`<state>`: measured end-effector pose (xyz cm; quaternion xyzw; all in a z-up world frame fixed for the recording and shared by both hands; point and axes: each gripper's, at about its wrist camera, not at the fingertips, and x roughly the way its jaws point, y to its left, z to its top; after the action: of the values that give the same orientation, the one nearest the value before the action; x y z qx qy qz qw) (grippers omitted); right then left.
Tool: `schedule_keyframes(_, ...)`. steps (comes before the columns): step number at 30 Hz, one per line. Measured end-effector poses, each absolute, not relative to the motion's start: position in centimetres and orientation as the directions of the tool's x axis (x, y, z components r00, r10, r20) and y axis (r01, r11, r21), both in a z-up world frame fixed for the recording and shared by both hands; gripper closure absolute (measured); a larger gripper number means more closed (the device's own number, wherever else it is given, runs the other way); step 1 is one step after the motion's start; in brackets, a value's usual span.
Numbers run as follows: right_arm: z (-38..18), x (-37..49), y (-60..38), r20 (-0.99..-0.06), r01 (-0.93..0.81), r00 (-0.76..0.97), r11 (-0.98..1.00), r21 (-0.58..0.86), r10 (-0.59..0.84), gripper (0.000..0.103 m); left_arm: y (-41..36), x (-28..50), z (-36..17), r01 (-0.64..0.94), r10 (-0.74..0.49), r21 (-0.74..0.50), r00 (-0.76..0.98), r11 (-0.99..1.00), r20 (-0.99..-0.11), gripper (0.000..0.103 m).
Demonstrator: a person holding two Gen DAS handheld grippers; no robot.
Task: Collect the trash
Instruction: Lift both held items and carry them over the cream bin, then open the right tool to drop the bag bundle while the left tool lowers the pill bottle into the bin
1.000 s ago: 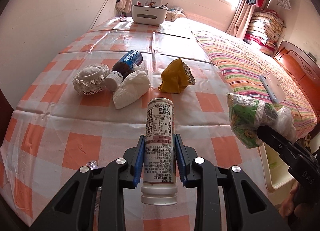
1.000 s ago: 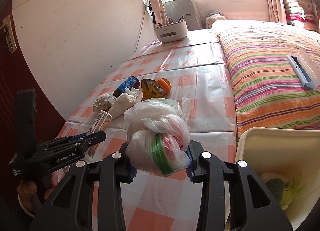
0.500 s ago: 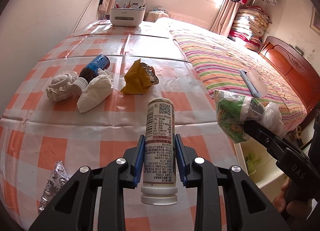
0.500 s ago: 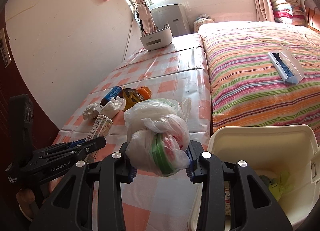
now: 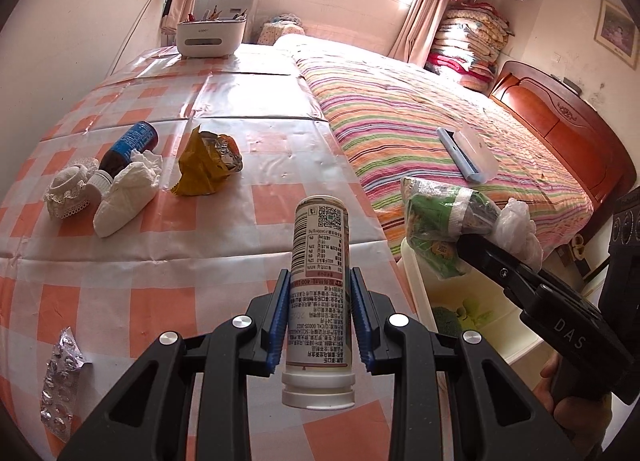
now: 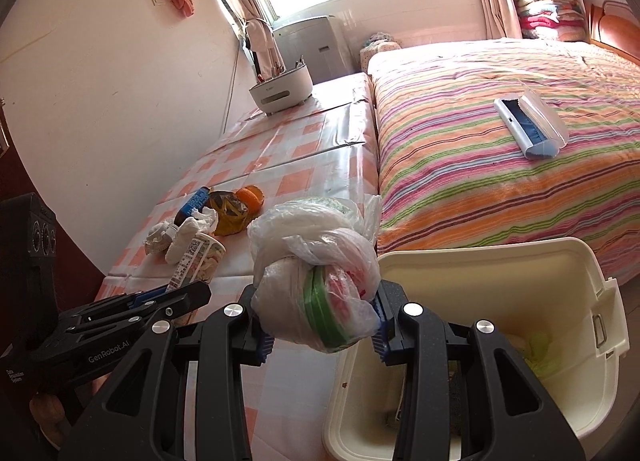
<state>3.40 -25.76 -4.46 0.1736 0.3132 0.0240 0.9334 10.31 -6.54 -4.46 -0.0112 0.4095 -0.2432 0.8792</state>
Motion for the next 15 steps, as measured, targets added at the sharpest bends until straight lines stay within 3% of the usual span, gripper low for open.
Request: schedule_keyframes(15,-5.1,1.4,-30.4,-0.59,0.202,0.807,0.926,0.318,0.026,0.067,-12.4,8.9,-3.9,0.531,-0.527,-0.247,0.48,0.811,-0.702,0.075)
